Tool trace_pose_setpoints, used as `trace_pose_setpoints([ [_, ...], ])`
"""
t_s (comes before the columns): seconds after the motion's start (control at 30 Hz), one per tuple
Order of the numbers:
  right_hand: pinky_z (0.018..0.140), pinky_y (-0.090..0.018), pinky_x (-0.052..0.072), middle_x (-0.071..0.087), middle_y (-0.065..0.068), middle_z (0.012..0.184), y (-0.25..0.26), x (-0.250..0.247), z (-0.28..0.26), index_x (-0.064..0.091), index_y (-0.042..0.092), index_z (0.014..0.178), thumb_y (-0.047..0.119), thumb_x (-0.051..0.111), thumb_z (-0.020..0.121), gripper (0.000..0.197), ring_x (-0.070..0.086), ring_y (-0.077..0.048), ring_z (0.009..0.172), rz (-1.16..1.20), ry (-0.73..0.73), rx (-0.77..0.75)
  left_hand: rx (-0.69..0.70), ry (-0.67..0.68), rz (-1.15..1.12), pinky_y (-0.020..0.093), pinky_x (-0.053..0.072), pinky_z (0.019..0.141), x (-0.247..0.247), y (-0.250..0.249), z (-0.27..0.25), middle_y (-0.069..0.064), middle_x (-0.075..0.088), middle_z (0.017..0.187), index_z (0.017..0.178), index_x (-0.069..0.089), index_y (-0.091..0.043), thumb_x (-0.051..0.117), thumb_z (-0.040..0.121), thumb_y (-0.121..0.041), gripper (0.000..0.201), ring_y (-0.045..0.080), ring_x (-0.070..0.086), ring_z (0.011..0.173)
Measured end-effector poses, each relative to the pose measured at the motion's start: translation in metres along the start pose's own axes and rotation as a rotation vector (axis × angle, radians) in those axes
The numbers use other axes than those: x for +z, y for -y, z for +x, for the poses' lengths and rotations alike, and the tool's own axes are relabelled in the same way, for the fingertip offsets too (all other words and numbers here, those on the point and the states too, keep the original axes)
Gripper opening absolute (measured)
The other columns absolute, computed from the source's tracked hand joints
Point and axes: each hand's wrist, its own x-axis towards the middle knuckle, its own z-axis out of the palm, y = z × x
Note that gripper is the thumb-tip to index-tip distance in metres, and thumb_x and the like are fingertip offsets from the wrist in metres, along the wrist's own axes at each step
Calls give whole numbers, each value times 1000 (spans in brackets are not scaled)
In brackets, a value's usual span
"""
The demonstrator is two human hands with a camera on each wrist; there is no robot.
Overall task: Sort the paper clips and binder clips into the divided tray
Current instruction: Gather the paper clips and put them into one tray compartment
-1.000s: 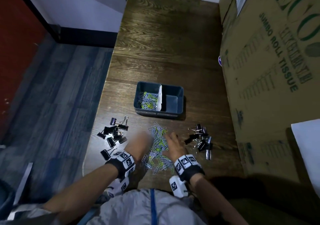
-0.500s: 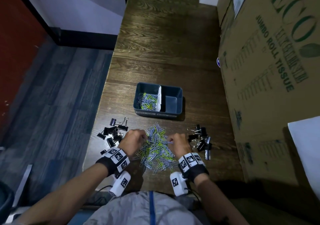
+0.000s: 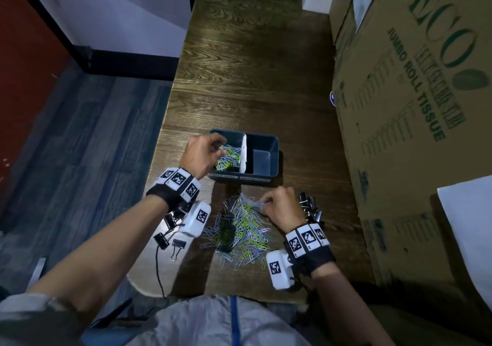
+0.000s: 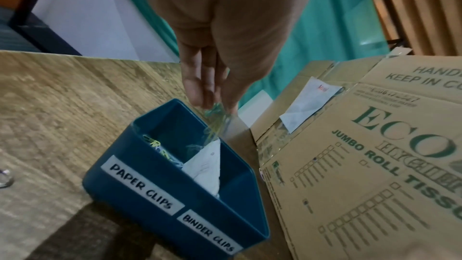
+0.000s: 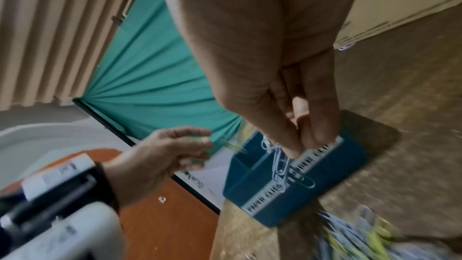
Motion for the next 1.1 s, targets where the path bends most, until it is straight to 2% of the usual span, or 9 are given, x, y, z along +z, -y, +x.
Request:
trace_pose_setpoints([
  [0.07,58,-23,58,73,-3,89,16,-15,3,76,12,90,9,69,91,7,67,-9,65,23,-60,-38,-7,-37,39,36,59,78,5,4,-5,6,73,99,111,69,-14,68,88,-19,23,15,68,84],
  [0.13,70,-26,59,74,-5,92,32,-30,13,77,11,92,10,71,89,7,66,-13,73,22,-135,-107,-23,-95,87,35,59,75,12,12,-18,5,74,93,104,71,-16,65,90,-19,15,17,68,79],
  [0.23,70,-13,47,75,-5,93,59,-48,33,78,12,95,11,71,89,10,62,-13,77,13,-213,-169,-67,-92,149,27,55,70,27,25,-42,2,74,90,100,71,-18,64,90,-18,12,15,65,72],
  [0.33,71,-19,50,76,-5,94,81,-51,56,79,15,92,9,73,85,12,69,-18,83,26,-259,-208,-123,63,219,24,46,65,42,43,-63,0,73,89,98,70,-18,66,87,-14,12,14,60,72],
  [0.47,80,-32,58,75,-2,96,79,-41,63,76,17,99,11,79,79,22,70,-18,87,44,-302,-255,-132,288,274,31,52,73,58,68,-86,3,71,92,95,66,-21,69,83,-15,14,24,67,86],
  [0.7,80,-36,59,68,-1,95,0,22,30,69,15,91,3,70,86,13,67,-18,85,19,33,-47,-174,566,453,39,49,87,76,88,-119,4,51,122,129,42,-19,73,80,-40,61,25,58,105],
  [0.8,89,-38,57,63,-6,120,-32,40,13,65,18,113,8,74,83,32,64,-24,102,-128,244,98,-200,623,509,42,52,86,81,95,-126,9,48,128,134,33,-18,78,75,-32,75,30,61,103],
  [0.93,88,-39,57,31,-4,147,-56,59,-6,45,31,131,4,82,70,77,53,-32,120,-152,302,215,-199,623,461,44,53,83,87,96,-128,12,49,124,133,29,-15,77,75,-18,76,31,62,97],
  [1.1,96,-40,52,43,-5,142,-54,88,-3,42,25,130,0,76,73,71,50,-28,124,-134,224,153,-148,551,347,36,51,79,102,88,-124,12,58,115,124,42,-15,69,79,-18,53,31,61,96],
])
